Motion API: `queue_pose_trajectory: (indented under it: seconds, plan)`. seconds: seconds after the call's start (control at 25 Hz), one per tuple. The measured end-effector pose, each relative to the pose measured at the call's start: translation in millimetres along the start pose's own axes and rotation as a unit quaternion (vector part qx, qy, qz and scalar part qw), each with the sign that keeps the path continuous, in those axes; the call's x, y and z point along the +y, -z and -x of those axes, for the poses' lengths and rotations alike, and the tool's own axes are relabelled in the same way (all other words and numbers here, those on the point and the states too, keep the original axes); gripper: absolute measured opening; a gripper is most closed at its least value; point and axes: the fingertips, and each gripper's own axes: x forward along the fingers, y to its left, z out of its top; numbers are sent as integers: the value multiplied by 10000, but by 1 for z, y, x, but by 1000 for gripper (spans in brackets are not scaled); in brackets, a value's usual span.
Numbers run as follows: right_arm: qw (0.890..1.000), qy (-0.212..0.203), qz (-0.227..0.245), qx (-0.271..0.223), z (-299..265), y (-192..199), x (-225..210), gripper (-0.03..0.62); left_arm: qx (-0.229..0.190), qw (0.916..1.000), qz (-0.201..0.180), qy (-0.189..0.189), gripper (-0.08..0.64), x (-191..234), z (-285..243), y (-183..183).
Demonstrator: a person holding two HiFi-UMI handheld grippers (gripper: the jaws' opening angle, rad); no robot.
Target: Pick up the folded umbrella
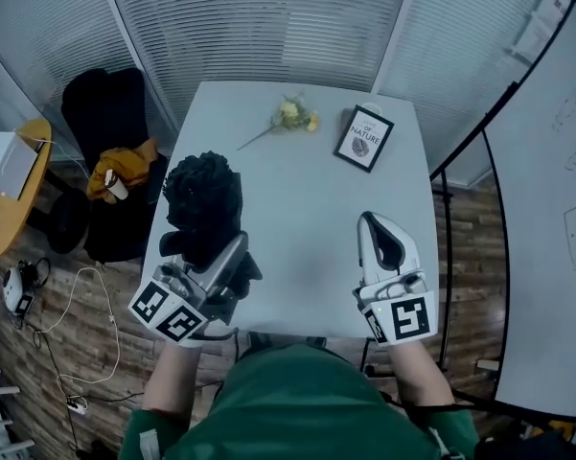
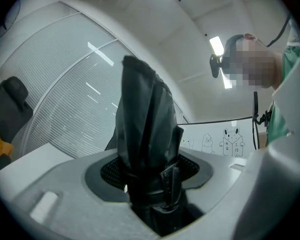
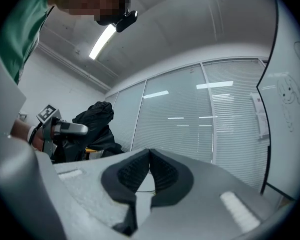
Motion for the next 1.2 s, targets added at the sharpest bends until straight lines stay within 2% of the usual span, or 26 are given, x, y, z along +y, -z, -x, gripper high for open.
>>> queue_pose_trajectory:
  seconds: [0.48,0.68,1.2]
  plan:
    - [9998,-168,-21,116,-17,16,3,3,94,9999,-112,-39,262,12,0,5]
    - [9996,-243,-124,90,-16,16,8,3,178,9996,-99,-172,262,17,4,13]
    - [9993,-219,-302,23,0,14,2,3,159,9996,-140,-204,262,3,14,16]
